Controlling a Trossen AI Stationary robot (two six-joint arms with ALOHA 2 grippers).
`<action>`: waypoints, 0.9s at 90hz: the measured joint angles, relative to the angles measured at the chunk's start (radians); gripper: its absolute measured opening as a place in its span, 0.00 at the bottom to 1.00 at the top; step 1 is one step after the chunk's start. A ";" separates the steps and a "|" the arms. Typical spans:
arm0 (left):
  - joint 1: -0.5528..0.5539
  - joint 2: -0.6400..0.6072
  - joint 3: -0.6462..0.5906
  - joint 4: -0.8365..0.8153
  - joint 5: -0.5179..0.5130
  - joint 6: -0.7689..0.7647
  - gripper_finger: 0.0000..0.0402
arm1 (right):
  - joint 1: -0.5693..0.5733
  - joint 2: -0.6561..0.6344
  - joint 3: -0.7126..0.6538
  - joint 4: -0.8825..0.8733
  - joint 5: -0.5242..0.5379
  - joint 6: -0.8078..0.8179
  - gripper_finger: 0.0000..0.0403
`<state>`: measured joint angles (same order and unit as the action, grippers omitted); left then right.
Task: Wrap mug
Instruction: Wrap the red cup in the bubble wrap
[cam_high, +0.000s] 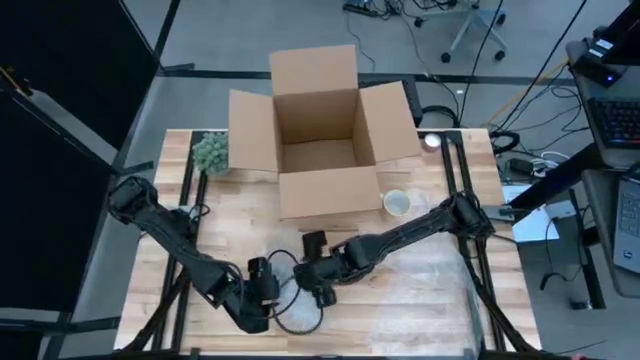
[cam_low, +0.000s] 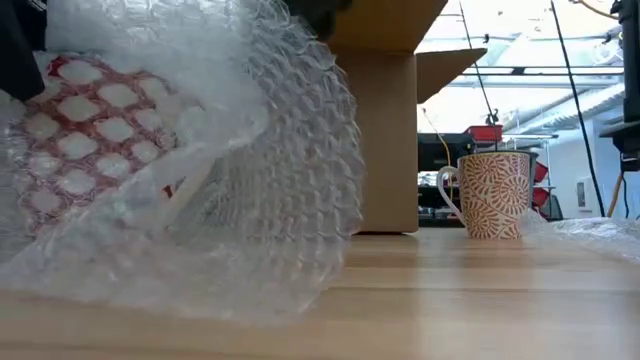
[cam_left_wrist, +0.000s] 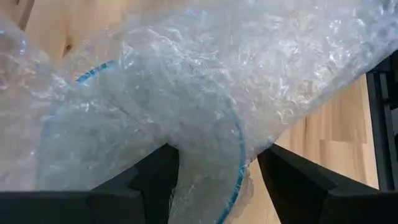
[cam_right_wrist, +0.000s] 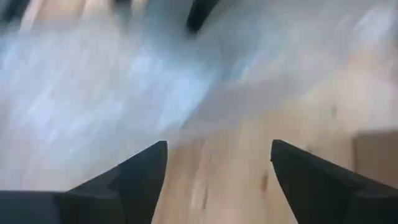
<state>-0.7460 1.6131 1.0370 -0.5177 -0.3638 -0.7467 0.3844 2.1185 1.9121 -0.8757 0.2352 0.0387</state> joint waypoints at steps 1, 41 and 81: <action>0.000 0.000 0.000 0.000 0.000 0.000 0.51 | 0.004 0.000 0.000 -0.008 0.000 -0.001 0.68; 0.000 0.000 0.000 0.004 -0.008 0.000 0.51 | 0.100 0.009 -0.153 0.574 0.024 -0.136 0.65; 0.006 -0.002 0.000 0.011 -0.012 -0.008 0.51 | 0.003 0.130 -0.253 0.897 -0.102 -0.006 0.65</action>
<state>-0.7403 1.6115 1.0374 -0.5068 -0.3754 -0.7551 0.3879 2.2487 1.6593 0.0214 0.1333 0.0325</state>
